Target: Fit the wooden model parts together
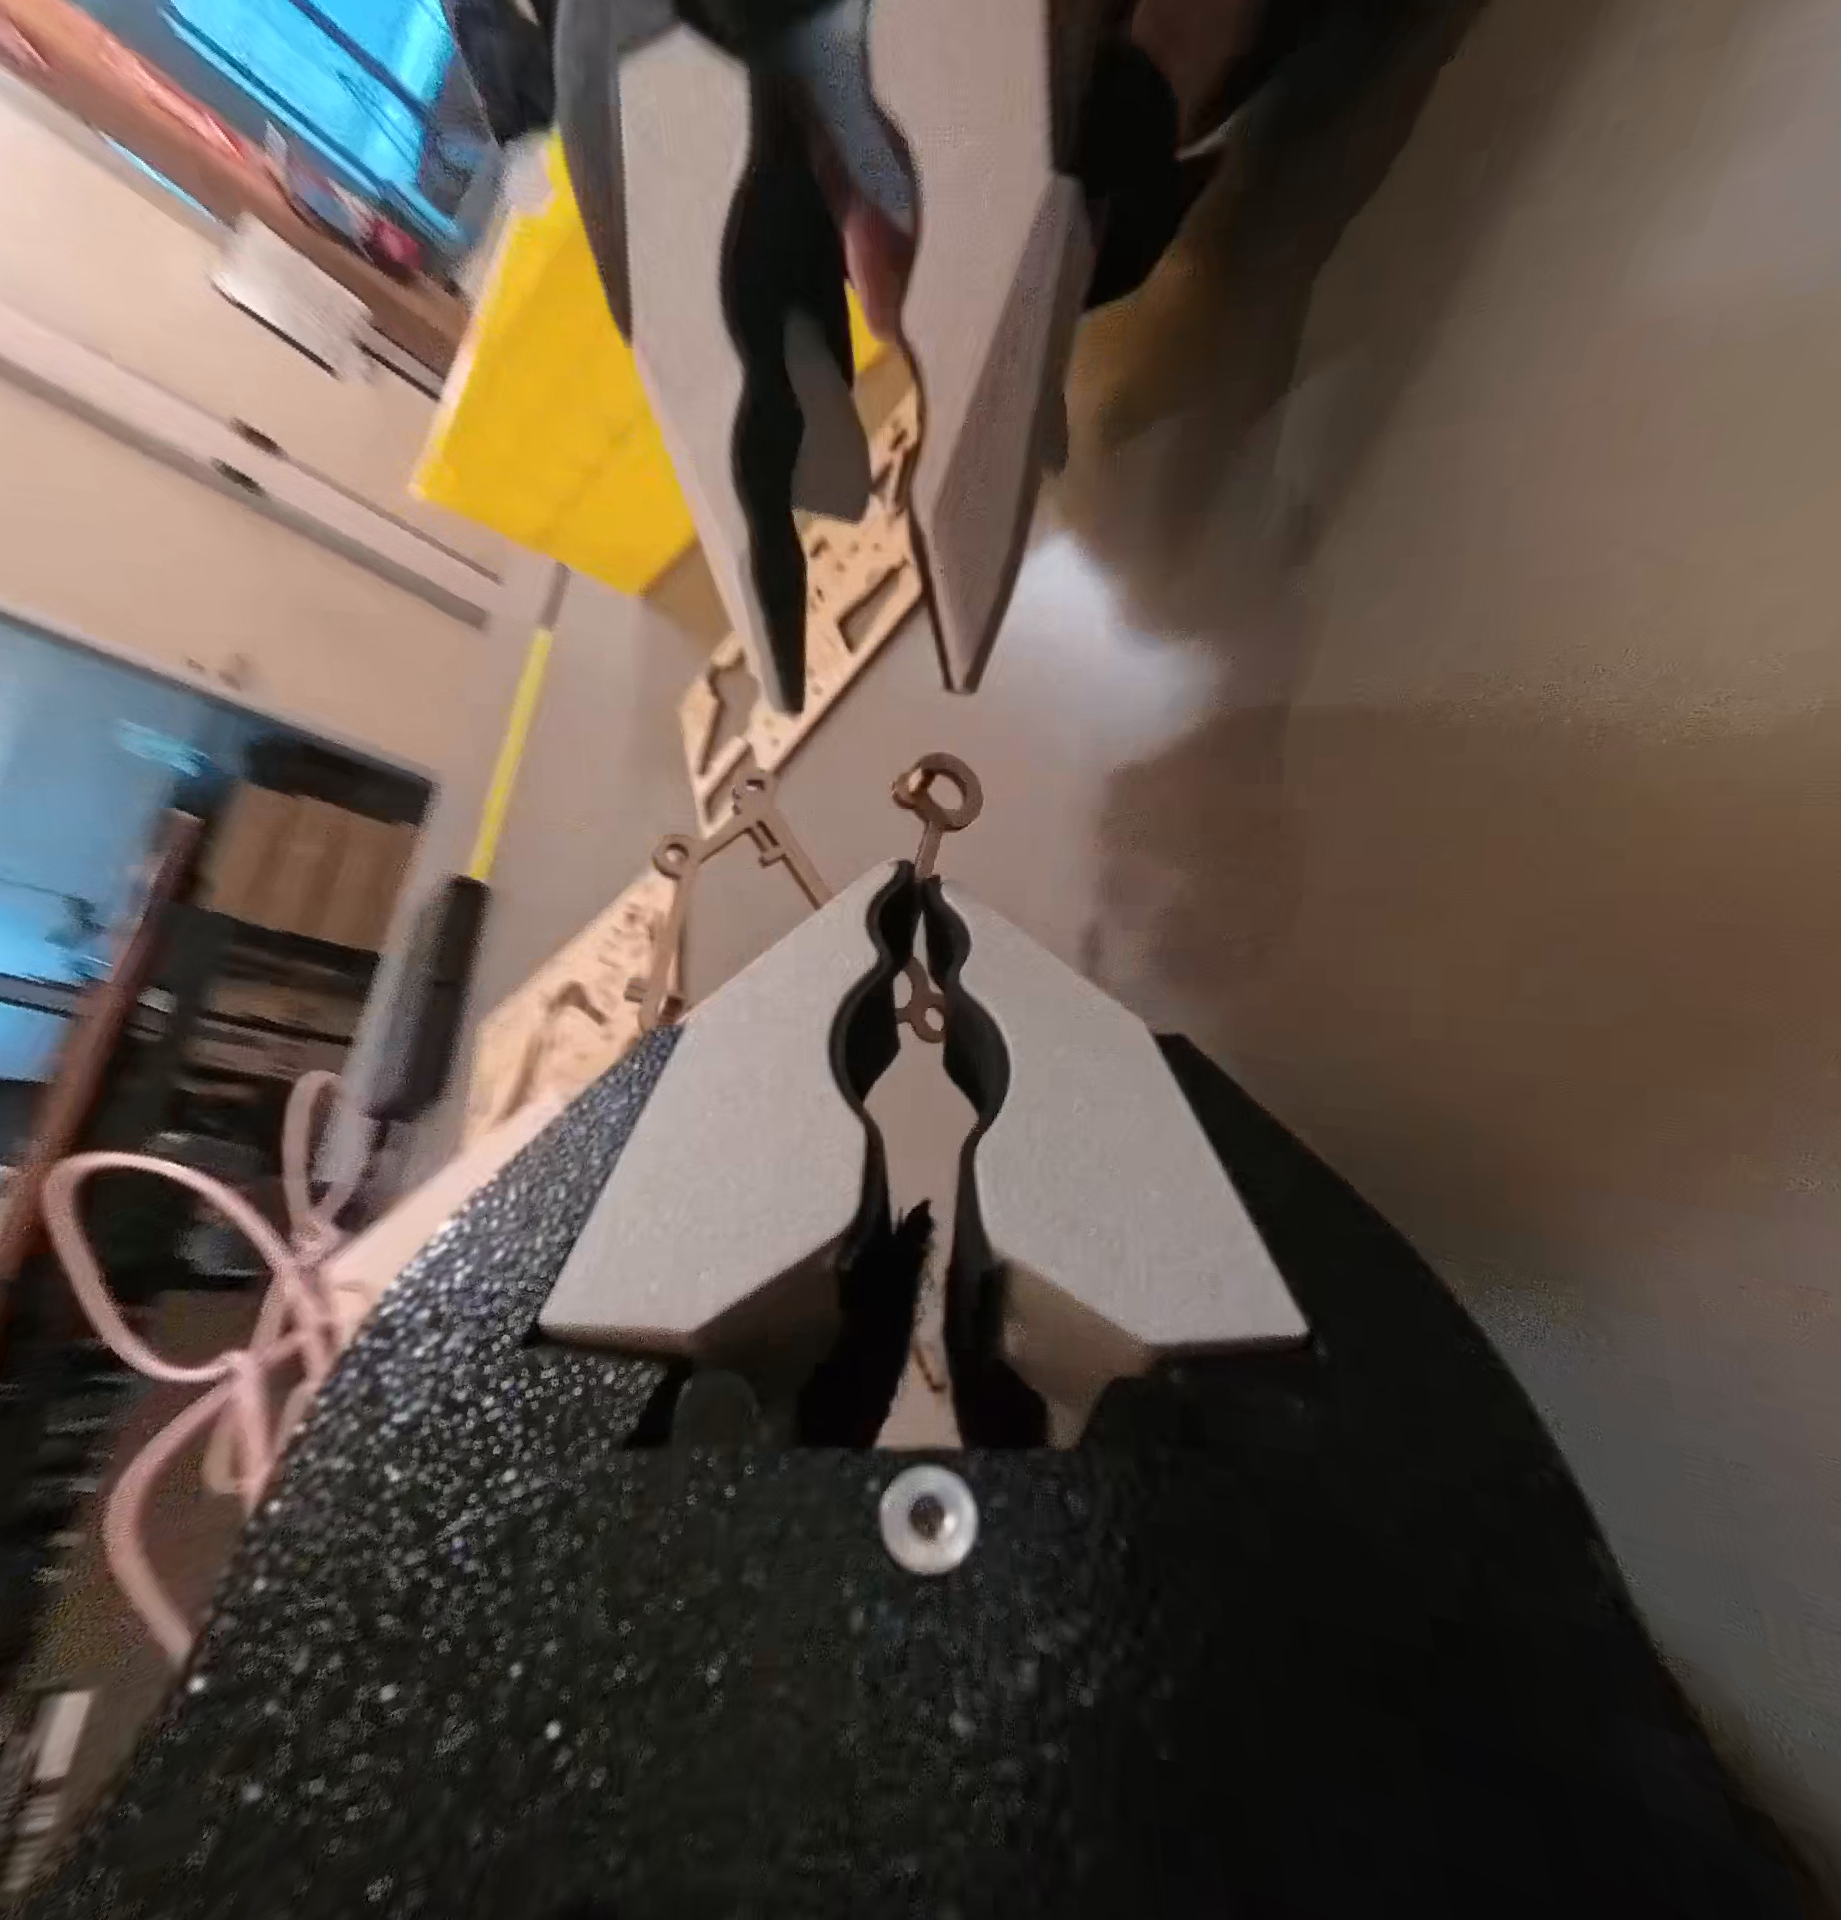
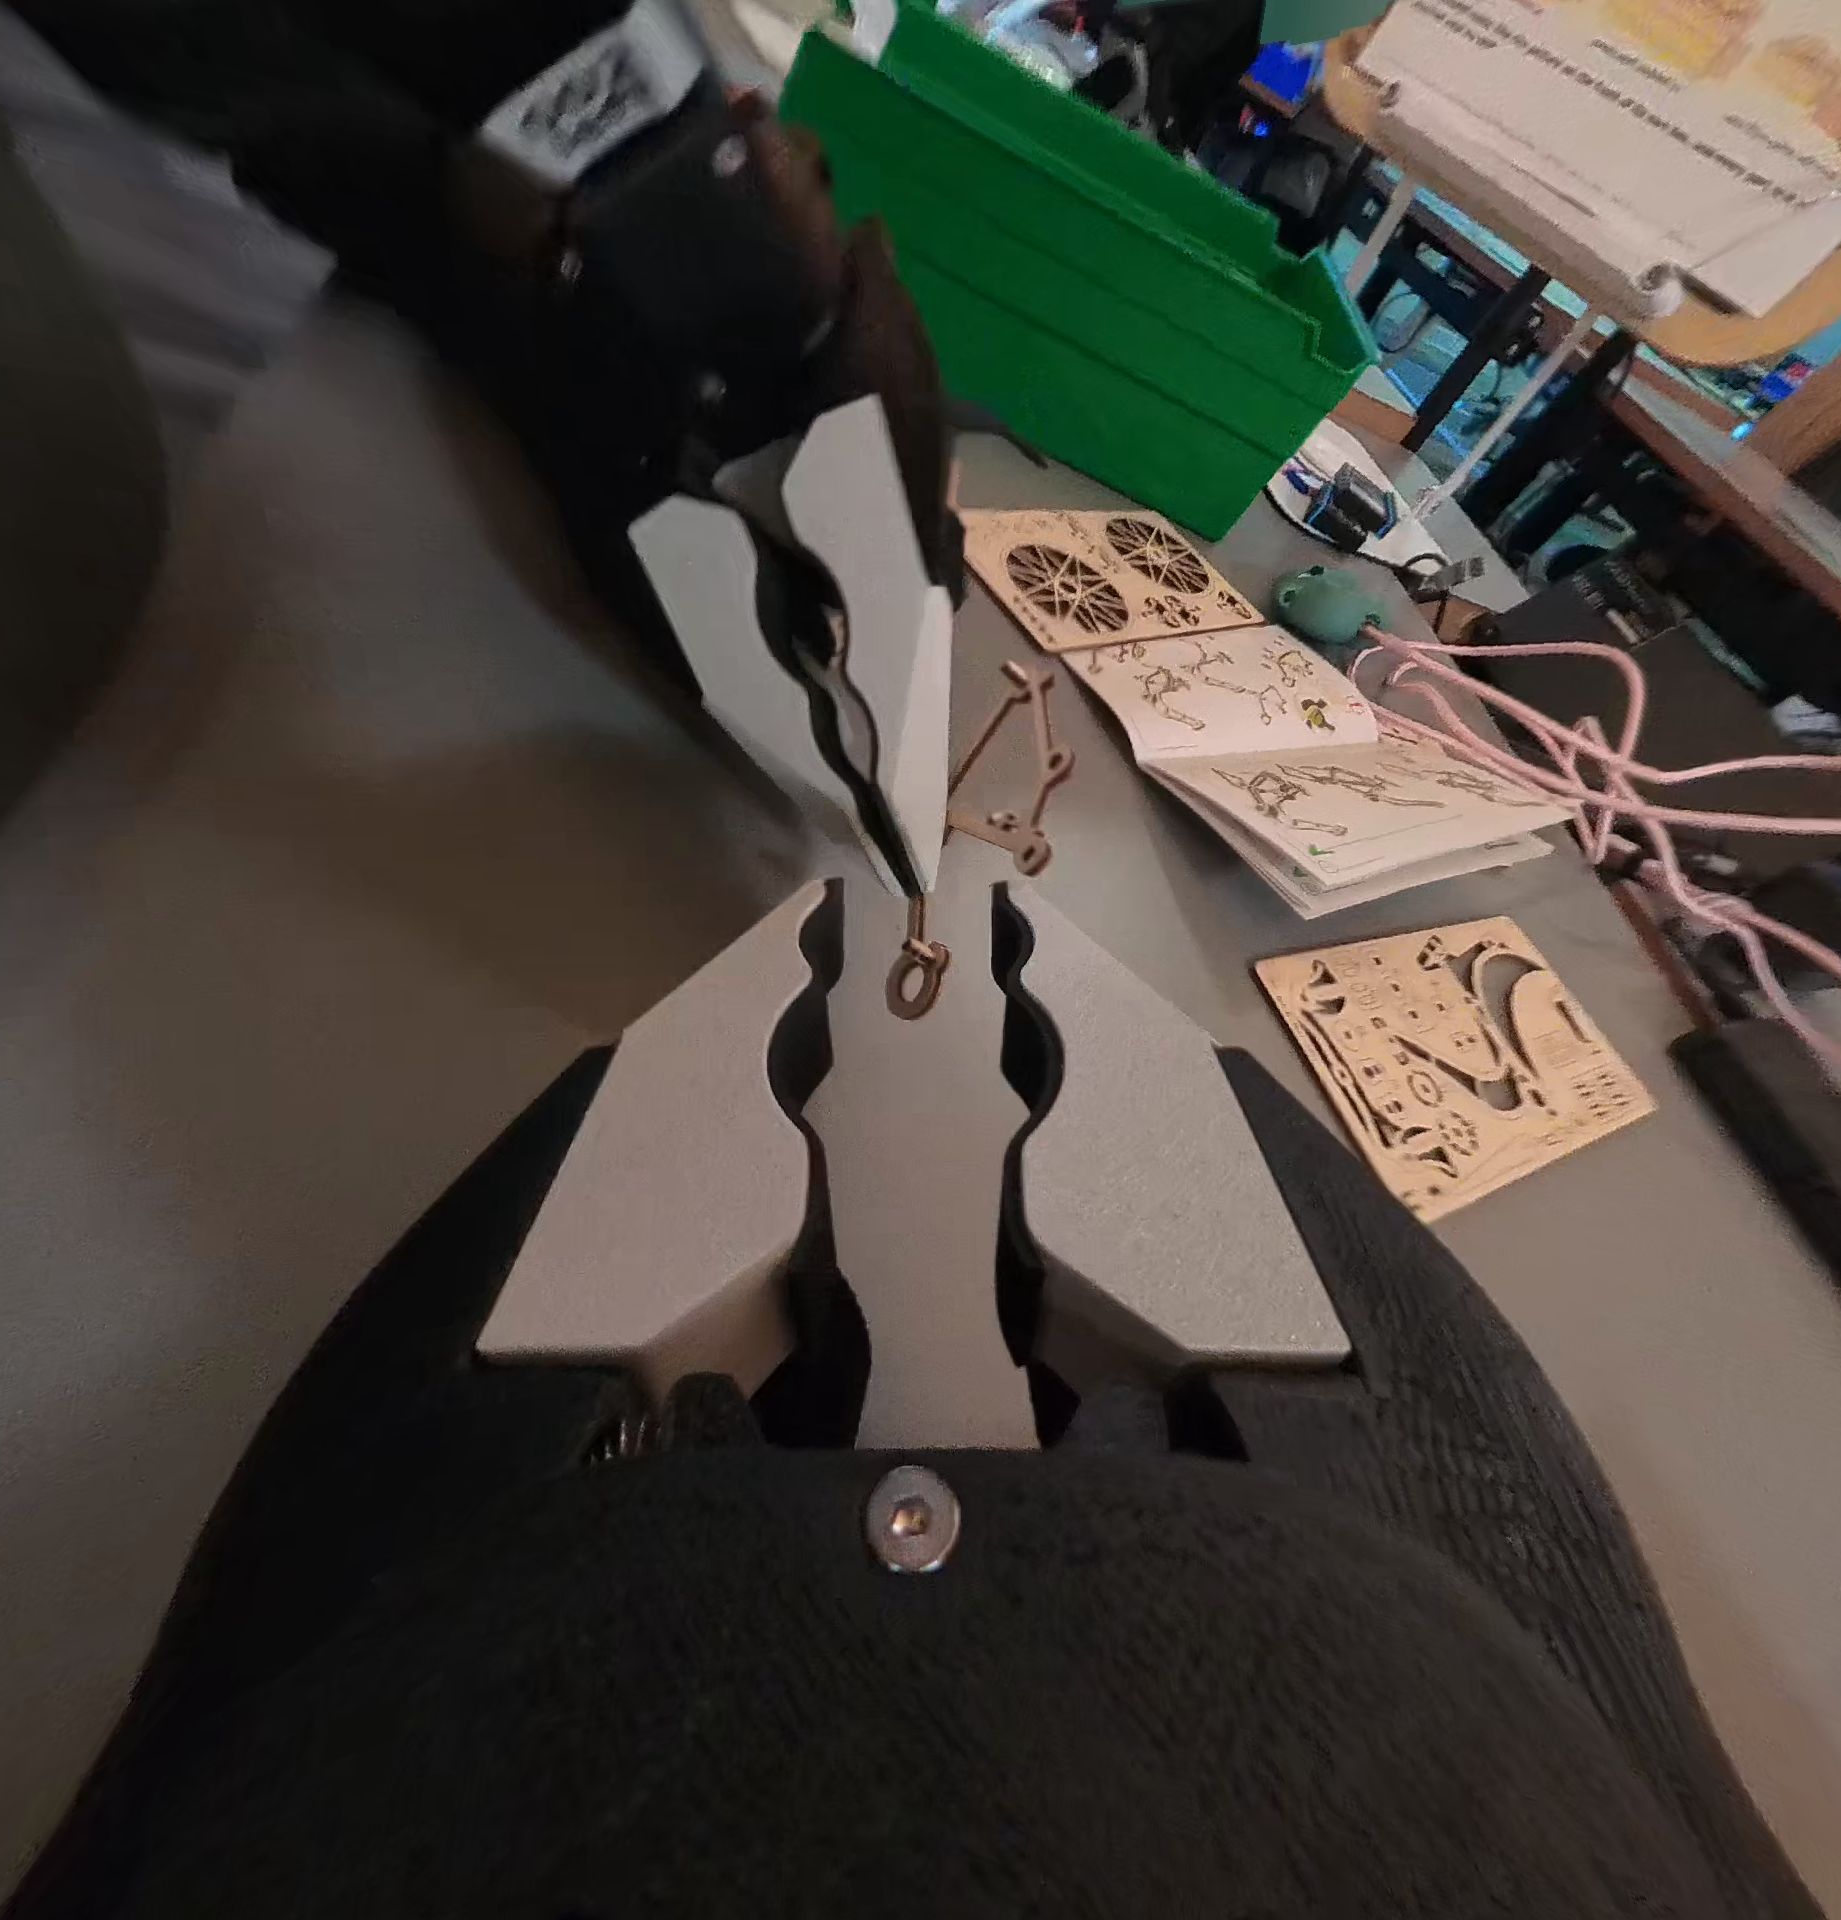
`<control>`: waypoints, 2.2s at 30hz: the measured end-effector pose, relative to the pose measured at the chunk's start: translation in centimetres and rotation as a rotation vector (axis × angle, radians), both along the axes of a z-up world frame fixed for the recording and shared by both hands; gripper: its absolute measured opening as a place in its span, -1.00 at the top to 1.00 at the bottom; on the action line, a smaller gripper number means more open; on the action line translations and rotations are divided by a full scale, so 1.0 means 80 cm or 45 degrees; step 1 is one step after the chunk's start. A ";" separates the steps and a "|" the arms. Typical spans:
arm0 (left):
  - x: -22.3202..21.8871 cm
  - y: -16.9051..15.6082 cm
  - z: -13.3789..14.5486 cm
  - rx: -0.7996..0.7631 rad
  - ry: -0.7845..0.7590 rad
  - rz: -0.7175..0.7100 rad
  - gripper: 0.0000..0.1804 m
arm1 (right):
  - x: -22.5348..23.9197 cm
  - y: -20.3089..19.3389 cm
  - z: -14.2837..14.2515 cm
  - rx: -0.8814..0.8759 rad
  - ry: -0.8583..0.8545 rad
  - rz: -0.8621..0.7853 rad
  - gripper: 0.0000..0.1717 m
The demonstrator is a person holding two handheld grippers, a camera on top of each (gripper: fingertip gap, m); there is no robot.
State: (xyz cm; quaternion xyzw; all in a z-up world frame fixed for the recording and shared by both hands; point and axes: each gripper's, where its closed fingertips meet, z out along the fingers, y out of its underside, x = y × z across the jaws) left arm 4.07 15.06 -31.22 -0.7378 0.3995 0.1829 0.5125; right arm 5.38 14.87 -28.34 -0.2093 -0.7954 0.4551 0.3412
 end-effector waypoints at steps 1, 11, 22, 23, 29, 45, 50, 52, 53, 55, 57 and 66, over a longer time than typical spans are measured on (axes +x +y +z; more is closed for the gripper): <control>0.000 0.000 -0.006 -0.059 -0.054 0.012 1.00 | 0.001 0.001 -0.005 0.073 0.010 0.003 0.72; 0.017 -0.009 -0.032 -0.515 -0.574 0.041 1.00 | 0.005 -0.001 -0.049 0.180 -0.239 0.038 0.88; 0.015 -0.009 -0.037 -0.517 -0.528 0.034 1.00 | 0.001 -0.001 -0.061 0.181 -0.292 0.014 0.92; 0.015 -0.009 -0.036 -0.510 -0.513 0.031 1.00 | 0.000 -0.001 -0.060 0.175 -0.293 0.010 0.92; 0.018 -0.009 -0.036 -0.494 -0.483 0.025 1.00 | -0.001 -0.002 -0.059 0.146 -0.317 -0.003 0.97; 0.019 -0.010 -0.038 -0.520 -0.506 0.019 1.00 | 0.003 -0.003 -0.065 0.075 -0.410 0.025 1.00; 0.018 -0.009 -0.038 -0.524 -0.535 0.020 1.00 | 0.003 -0.001 -0.065 0.046 -0.446 0.027 1.00; 0.018 -0.010 -0.038 -0.531 -0.530 0.021 1.00 | 0.003 -0.002 -0.066 0.069 -0.424 0.023 1.00; 0.018 -0.009 -0.038 -0.532 -0.538 0.020 1.00 | 0.003 -0.002 -0.066 0.056 -0.436 0.027 1.00; 0.018 -0.009 -0.037 -0.537 -0.562 0.018 1.00 | 0.003 -0.001 -0.064 0.032 -0.450 0.026 1.00; 0.018 -0.009 -0.038 -0.542 -0.572 0.016 1.00 | 0.002 0.000 -0.059 -0.018 -0.456 0.031 0.98; 0.018 -0.009 -0.039 -0.562 -0.571 0.009 1.00 | 0.005 0.002 -0.065 -0.013 -0.521 0.063 0.95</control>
